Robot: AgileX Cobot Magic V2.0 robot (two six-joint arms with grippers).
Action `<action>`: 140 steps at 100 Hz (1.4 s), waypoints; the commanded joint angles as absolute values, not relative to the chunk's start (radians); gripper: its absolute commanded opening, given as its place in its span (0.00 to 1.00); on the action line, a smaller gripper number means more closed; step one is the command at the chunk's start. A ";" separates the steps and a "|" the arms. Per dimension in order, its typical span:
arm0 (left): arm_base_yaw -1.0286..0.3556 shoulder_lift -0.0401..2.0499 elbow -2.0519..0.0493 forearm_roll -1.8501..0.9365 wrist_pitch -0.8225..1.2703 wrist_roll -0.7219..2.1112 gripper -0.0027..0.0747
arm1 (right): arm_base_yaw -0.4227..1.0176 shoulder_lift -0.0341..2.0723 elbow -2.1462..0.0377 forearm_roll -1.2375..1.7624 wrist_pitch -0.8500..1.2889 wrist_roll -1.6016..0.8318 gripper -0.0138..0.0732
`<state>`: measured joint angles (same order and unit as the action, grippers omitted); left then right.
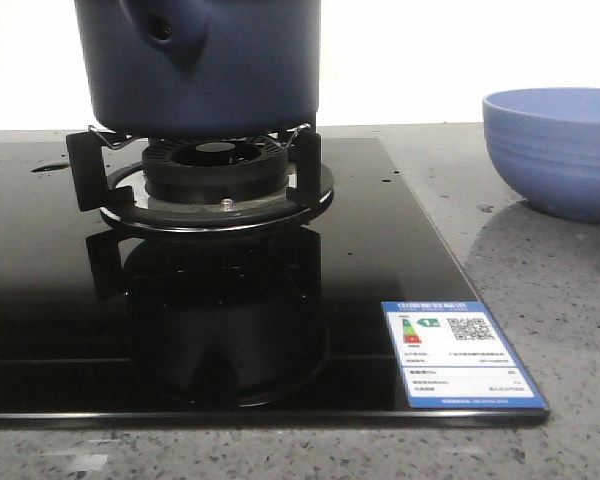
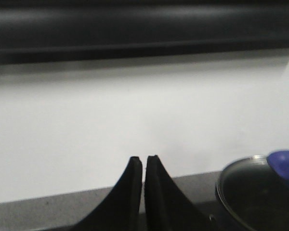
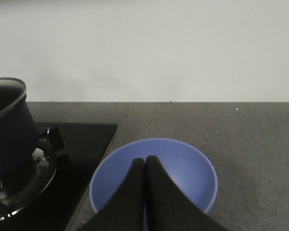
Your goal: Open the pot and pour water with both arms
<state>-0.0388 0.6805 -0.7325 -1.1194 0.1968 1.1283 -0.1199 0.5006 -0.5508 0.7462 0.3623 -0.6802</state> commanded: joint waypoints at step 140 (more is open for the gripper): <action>-0.070 0.224 -0.284 -0.318 0.019 0.244 0.01 | -0.121 0.261 -0.335 0.774 0.208 -0.697 0.09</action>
